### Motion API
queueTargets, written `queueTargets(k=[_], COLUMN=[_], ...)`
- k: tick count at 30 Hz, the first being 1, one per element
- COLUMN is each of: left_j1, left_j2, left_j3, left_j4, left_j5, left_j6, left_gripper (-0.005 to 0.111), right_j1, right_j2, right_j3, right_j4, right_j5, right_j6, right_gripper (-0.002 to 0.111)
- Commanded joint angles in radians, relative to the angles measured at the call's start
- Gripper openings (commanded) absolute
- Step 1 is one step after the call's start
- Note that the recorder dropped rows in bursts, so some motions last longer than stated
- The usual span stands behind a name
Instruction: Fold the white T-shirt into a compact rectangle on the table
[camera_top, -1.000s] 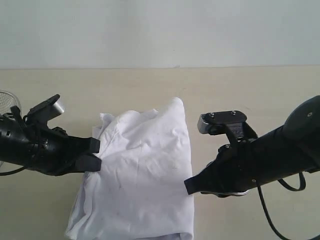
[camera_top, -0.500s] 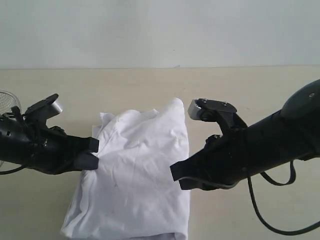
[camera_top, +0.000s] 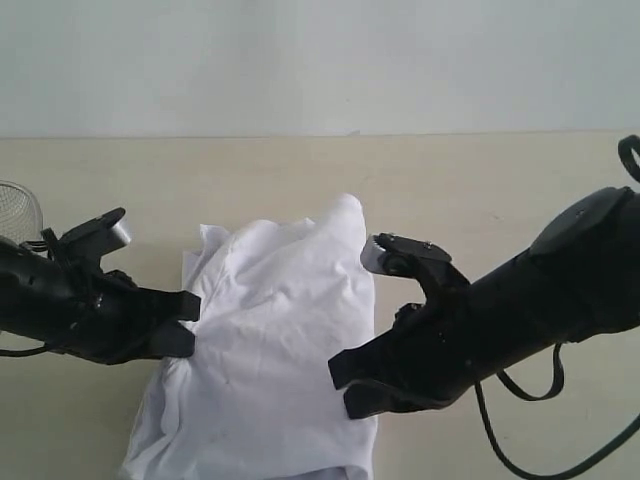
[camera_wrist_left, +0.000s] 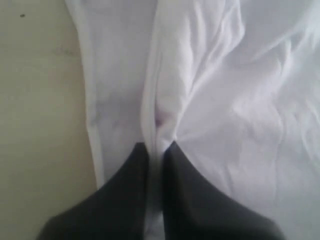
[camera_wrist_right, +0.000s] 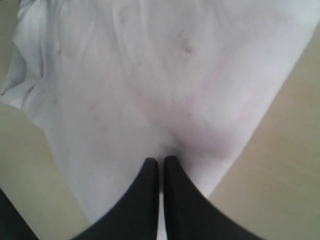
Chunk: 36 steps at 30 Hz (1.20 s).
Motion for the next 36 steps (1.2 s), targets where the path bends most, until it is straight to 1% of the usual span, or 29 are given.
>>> queueTargets(k=[1, 10, 17, 20, 23, 27, 32, 36], left_j1=[-0.003, -0.003, -0.003, -0.003, -0.003, -0.003, -0.003, -0.003], left_j2=[0.001, 0.001, 0.001, 0.001, 0.001, 0.001, 0.001, 0.001], left_j3=[0.007, 0.007, 0.007, 0.007, 0.005, 0.004, 0.004, 0.004], left_j4=[0.002, 0.006, 0.006, 0.006, 0.006, 0.004, 0.004, 0.006], left_j5=[-0.021, -0.028, -0.022, -0.022, -0.022, -0.022, -0.017, -0.006], left_j6=[-0.006, -0.006, -0.006, -0.006, -0.006, -0.006, -0.006, -0.006], left_gripper=[0.005, 0.005, 0.005, 0.005, 0.005, 0.005, 0.005, 0.005], right_j1=[0.003, 0.003, 0.003, 0.003, 0.012, 0.015, 0.093, 0.097], right_j2=[0.034, 0.094, -0.038, -0.055, -0.053, -0.051, 0.011, 0.014], right_j3=[-0.002, -0.004, -0.004, 0.007, 0.072, 0.091, 0.091, 0.091], right_j4=[-0.003, -0.007, -0.001, 0.005, 0.008, 0.009, 0.009, -0.032], right_j5=[-0.015, -0.041, 0.037, 0.077, 0.015, 0.002, -0.017, -0.016], right_j6=[-0.014, -0.031, 0.004, 0.022, 0.013, 0.003, 0.003, 0.023], right_gripper=[0.0, 0.0, 0.0, 0.0, 0.0, 0.0, 0.0, 0.0])
